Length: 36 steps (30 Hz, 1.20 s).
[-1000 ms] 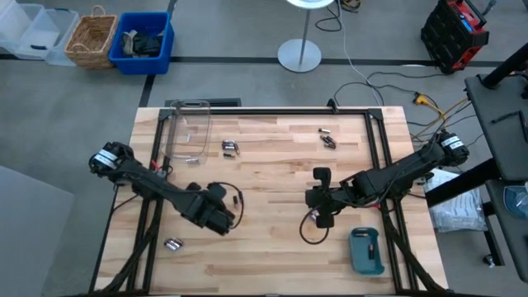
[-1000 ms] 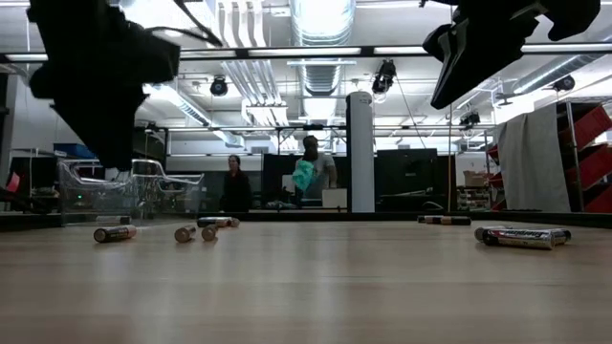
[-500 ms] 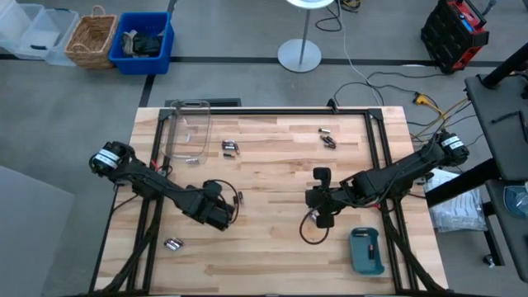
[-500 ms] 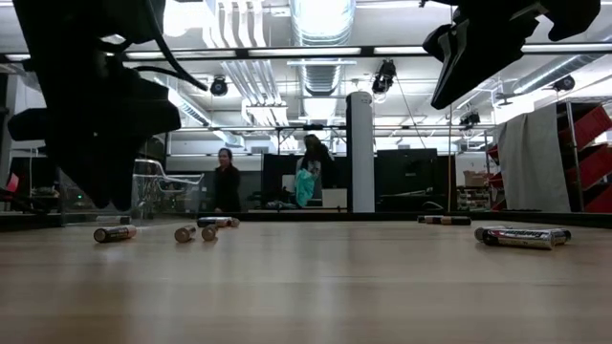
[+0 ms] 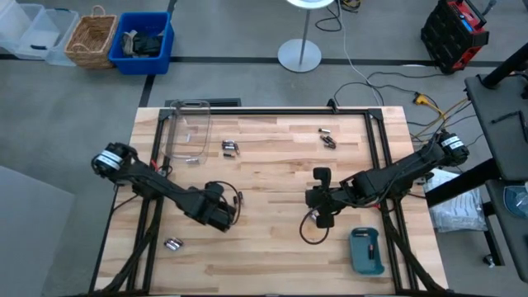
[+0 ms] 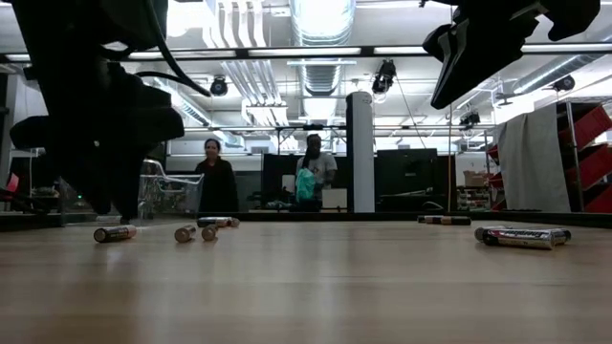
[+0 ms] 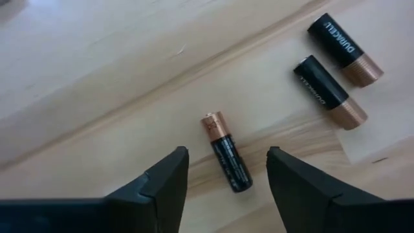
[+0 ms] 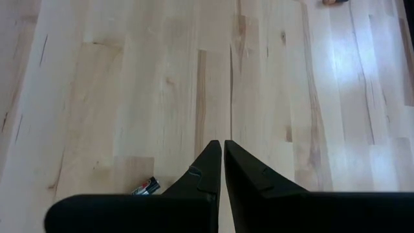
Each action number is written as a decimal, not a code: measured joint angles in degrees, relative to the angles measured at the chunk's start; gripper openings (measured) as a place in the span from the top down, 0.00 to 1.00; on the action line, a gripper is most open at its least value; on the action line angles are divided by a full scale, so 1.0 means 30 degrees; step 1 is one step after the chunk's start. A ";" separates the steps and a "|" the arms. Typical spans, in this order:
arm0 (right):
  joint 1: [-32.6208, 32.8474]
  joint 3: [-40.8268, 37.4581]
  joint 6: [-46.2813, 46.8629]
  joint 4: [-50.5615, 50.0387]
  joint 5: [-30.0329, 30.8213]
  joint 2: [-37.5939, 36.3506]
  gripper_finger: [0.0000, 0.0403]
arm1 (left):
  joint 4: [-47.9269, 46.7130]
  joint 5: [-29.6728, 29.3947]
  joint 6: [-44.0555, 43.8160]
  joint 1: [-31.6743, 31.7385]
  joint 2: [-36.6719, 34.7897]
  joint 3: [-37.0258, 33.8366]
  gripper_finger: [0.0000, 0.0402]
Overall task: Sort batteries
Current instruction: Put the copper and black battery into the blue bin
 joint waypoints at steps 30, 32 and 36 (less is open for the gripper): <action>0.0000 -0.0029 -0.0007 0.0015 0.0000 0.0000 0.97 | 0.1148 -0.0138 0.0679 -0.0022 0.2167 0.0051 0.68; 0.0000 -0.0029 -0.0015 0.0015 0.0000 0.0000 0.97 | 0.1216 -0.0130 0.0693 -0.0022 0.2173 0.0051 0.70; 0.0000 -0.0029 -0.0015 0.0015 0.0000 0.0000 0.97 | 0.1360 -0.0027 0.0828 -0.0015 0.2165 0.0051 0.78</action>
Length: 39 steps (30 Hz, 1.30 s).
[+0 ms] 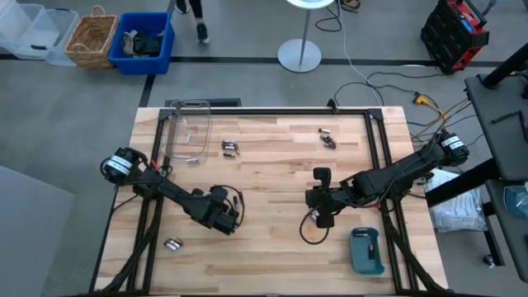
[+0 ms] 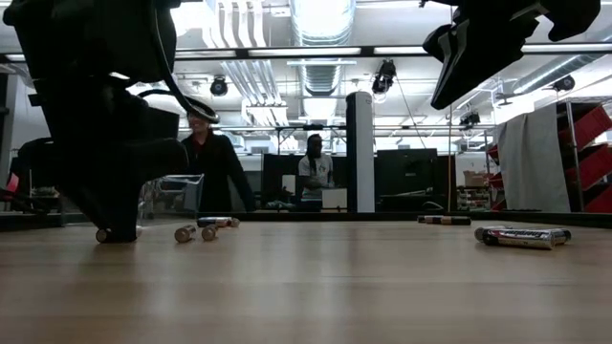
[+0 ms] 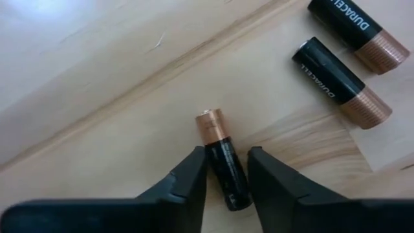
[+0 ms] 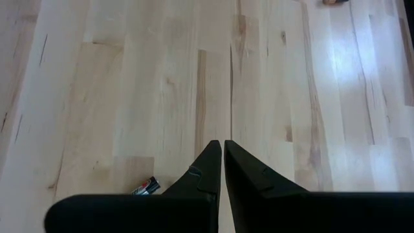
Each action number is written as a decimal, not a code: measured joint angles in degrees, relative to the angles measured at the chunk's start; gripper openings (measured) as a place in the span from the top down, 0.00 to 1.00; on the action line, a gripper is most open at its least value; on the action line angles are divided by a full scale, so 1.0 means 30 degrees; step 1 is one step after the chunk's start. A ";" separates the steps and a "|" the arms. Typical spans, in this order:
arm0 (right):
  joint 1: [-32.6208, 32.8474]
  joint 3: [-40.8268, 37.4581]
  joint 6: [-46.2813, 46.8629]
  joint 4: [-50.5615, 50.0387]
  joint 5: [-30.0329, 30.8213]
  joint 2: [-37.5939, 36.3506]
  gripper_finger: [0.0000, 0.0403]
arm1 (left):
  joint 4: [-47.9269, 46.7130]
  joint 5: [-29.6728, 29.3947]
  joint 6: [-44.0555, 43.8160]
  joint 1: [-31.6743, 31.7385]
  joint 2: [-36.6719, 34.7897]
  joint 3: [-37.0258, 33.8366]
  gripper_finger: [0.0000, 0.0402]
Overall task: Sort batteries
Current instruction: Put the copper and black battery into the blue bin
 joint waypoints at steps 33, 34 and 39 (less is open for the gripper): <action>0.0007 -0.1186 -0.3107 0.8107 -0.0568 0.0000 0.97 | 0.0729 -0.5506 1.5530 -0.2249 -0.3126 0.5404 0.93; 0.0007 -0.1351 -0.3432 0.9178 -0.0718 0.0000 0.97 | 0.1040 -0.5997 1.6748 -0.2405 -0.3126 0.5776 0.93; 0.0007 -0.2201 -0.5385 1.4589 -0.1015 0.0000 0.97 | 0.3579 -0.7717 2.2048 -0.2652 -0.3120 0.7128 0.94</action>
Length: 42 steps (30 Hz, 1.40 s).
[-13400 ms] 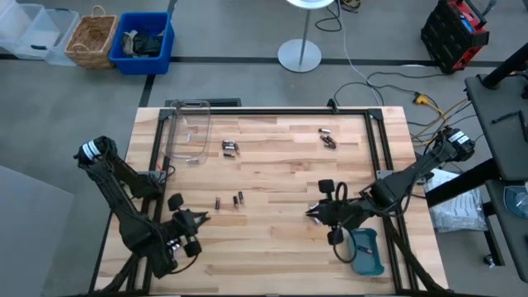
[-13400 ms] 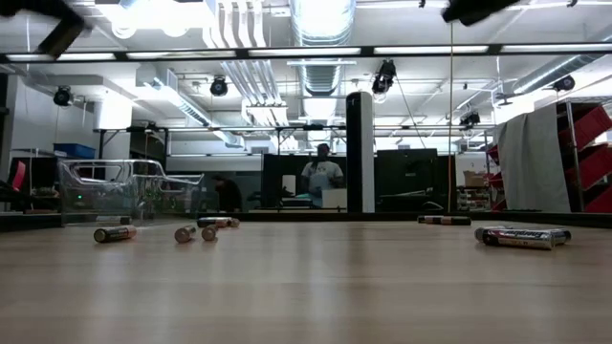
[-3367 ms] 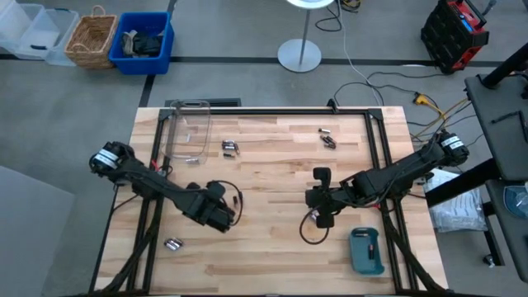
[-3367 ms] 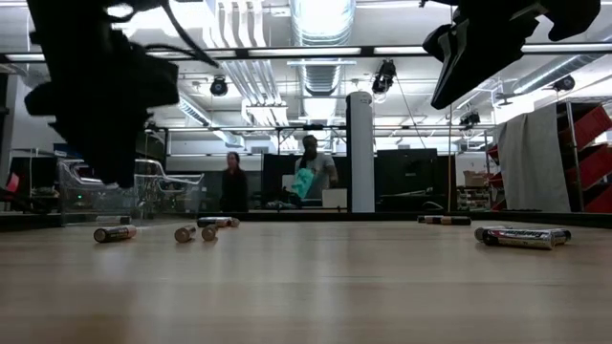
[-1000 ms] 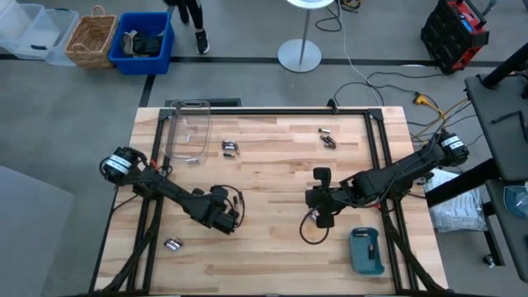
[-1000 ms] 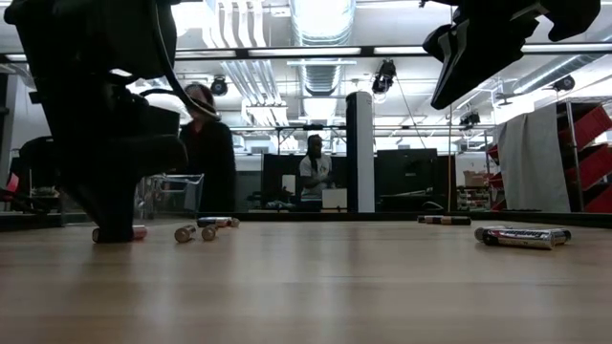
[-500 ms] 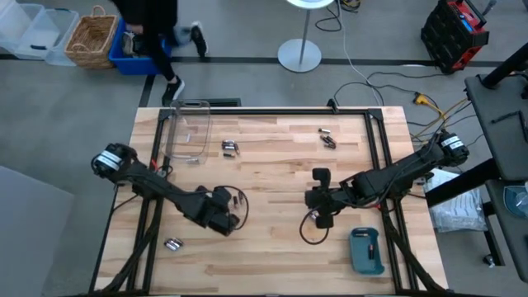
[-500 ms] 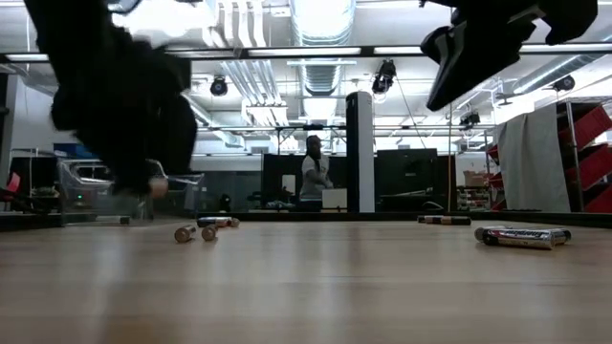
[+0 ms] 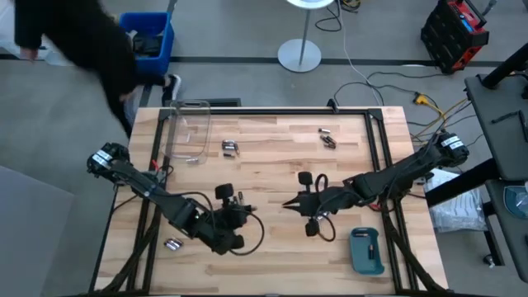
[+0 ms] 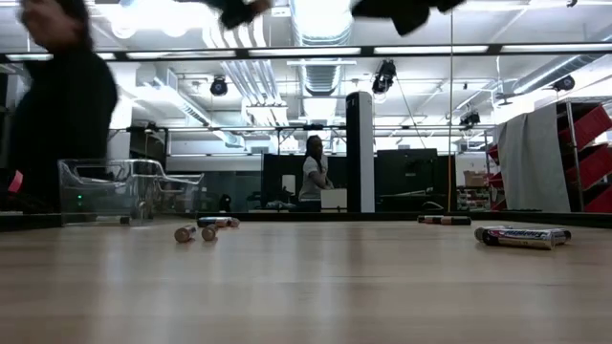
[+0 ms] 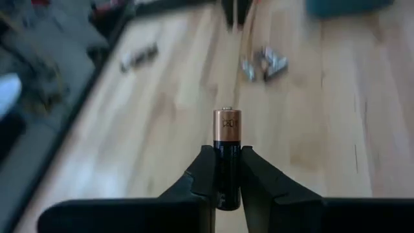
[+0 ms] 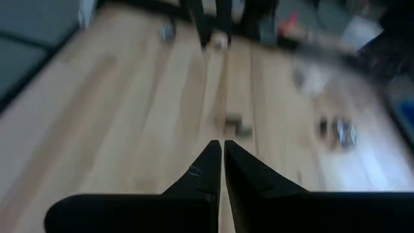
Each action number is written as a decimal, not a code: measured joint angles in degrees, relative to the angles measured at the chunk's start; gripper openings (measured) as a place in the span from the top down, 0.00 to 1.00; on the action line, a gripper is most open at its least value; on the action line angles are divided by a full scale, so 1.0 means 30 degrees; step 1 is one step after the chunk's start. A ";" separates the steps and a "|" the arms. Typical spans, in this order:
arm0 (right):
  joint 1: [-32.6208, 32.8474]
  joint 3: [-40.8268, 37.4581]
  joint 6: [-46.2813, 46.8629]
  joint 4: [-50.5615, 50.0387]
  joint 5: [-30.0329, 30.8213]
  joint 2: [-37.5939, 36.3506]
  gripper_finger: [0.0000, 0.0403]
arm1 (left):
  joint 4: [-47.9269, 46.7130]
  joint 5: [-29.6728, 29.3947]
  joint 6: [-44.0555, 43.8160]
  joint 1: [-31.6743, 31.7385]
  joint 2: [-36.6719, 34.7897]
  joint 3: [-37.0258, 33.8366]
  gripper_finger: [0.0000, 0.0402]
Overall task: Sort batteries
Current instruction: Put the copper and black battery into the blue bin
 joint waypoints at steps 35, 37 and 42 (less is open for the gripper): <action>-0.0118 0.0023 -0.2862 0.6766 -0.0034 0.2237 0.54 | 0.4855 -0.0237 0.4671 0.1049 0.0031 -0.0163 0.94; -0.0227 0.0023 -0.2808 0.6913 -0.0014 0.2327 0.56 | 0.5103 -0.0236 0.4839 0.1042 0.0031 -0.0163 0.94; -0.0387 0.0023 -0.2760 0.6883 -0.0012 0.2332 0.61 | 0.5262 -0.0237 0.5007 0.1064 0.0031 -0.0163 0.94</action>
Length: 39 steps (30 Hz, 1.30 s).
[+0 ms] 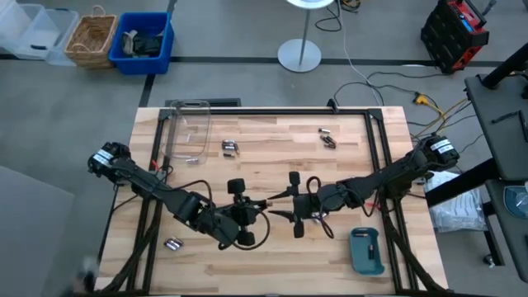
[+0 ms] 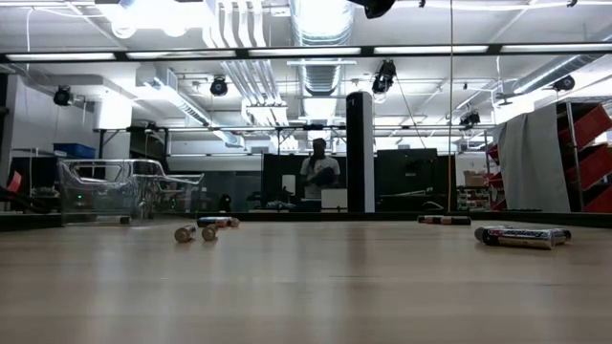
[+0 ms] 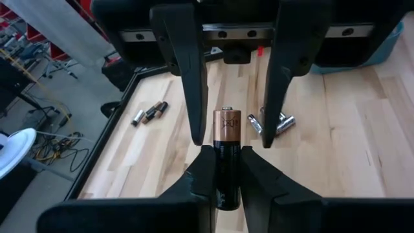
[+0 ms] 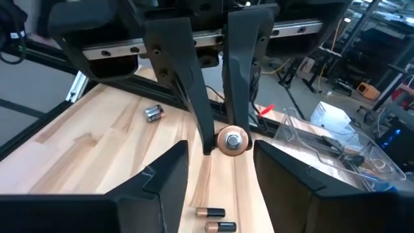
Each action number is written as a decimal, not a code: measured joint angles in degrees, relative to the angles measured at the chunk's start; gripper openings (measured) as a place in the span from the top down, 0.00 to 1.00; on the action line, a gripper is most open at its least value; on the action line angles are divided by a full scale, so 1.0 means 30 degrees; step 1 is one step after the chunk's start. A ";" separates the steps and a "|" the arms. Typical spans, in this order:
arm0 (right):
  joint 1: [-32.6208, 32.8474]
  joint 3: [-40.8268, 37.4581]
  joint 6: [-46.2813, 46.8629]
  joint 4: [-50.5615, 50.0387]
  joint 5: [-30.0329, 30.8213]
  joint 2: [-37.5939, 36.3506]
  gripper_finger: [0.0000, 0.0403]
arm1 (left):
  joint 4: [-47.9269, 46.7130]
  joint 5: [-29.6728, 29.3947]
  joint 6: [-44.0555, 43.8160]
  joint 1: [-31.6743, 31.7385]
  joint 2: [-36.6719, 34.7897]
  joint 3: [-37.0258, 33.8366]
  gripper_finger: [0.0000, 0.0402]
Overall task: Sort batteries
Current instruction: Put the copper and black battery into the blue bin
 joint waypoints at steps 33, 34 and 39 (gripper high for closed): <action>-0.0115 -0.0015 -0.0408 0.0007 0.0110 0.0029 0.88 | 0.0117 -0.0031 0.0355 0.0109 0.0605 0.0138 0.93; -0.0115 -0.0015 -0.0408 0.0007 0.0124 0.0029 0.89 | 0.0117 -0.0033 0.0305 0.0110 0.0605 0.0138 0.92; -0.0115 -0.0015 -0.0342 -0.0037 0.0203 0.0029 0.89 | 0.0146 -0.0025 -0.0196 0.0153 0.0605 0.0146 0.84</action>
